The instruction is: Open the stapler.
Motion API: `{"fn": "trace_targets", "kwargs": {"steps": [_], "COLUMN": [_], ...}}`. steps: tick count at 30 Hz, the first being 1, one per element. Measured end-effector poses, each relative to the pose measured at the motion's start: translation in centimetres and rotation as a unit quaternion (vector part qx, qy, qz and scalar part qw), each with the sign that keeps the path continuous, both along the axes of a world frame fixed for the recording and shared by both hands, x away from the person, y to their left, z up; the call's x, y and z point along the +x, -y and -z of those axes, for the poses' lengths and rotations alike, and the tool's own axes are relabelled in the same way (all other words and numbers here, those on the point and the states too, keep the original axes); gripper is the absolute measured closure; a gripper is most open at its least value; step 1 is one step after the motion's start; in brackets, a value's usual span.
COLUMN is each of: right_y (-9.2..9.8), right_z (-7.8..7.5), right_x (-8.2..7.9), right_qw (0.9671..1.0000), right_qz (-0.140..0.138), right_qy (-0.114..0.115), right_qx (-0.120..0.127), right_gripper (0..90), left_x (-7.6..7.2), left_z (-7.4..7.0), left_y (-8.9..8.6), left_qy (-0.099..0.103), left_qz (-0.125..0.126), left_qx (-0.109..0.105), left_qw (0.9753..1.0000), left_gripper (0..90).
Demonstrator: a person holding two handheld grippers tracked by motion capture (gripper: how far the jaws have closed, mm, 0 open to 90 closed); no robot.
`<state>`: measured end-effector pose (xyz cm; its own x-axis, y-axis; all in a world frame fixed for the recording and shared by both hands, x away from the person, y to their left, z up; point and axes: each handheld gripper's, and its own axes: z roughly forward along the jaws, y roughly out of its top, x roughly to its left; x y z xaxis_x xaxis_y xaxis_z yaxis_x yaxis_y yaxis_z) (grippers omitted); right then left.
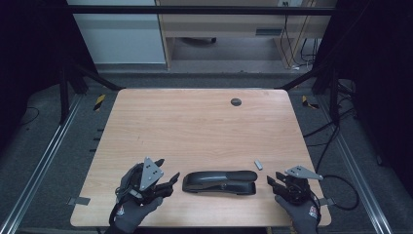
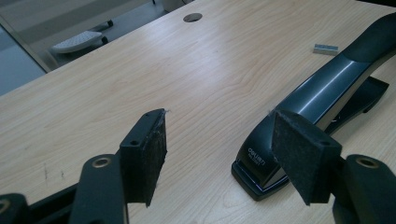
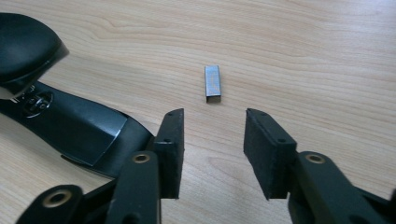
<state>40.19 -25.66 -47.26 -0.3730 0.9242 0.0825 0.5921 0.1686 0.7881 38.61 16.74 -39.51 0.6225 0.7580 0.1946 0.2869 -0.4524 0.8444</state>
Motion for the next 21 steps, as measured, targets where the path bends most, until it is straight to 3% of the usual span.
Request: {"fn": "trace_targets", "kwargs": {"steps": [7, 12, 13, 14, 15, 21], "right_y": [0.0, 0.0, 0.0, 0.0, -0.2, -0.3], "right_z": [-0.1, -0.1, 0.0, 0.0, -0.1, -0.1], "right_x": [0.0, -0.1, -0.2, -0.2, -0.4, -0.5], "right_qw": [0.9999, 0.9999, 0.9995, 0.9995, 0.9997, 0.9995], "right_qz": [0.004, 0.007, -0.026, -0.026, -0.024, -0.029], "right_qy": [-0.009, -0.007, -0.007, -0.007, 0.003, -0.002], "right_qx": [0.009, 0.008, 0.017, 0.017, -0.005, -0.011], "right_gripper": [46.3, 43.9, 28.7, 28.7, 31.9, 42.0], "left_x": [0.0, 0.1, 0.2, 0.2, 0.2, 0.4], "left_z": [-0.4, -0.6, -0.8, -0.8, -0.9, -1.3], "left_y": [0.7, 1.2, 1.6, 1.6, 1.8, 3.8], "left_qy": [0.006, 0.009, 0.011, 0.011, 0.014, 0.017], "left_qz": [0.007, 0.01, 0.013, 0.013, 0.015, 0.032], "left_qx": [0.004, 0.006, 0.006, 0.006, 0.008, 0.025], "left_qw": [1.0, 0.9999, 0.9998, 0.9998, 0.9998, 0.999], "left_gripper": [35.3, 35.3, 35.3, 35.3, 35.2, 35.1]}}
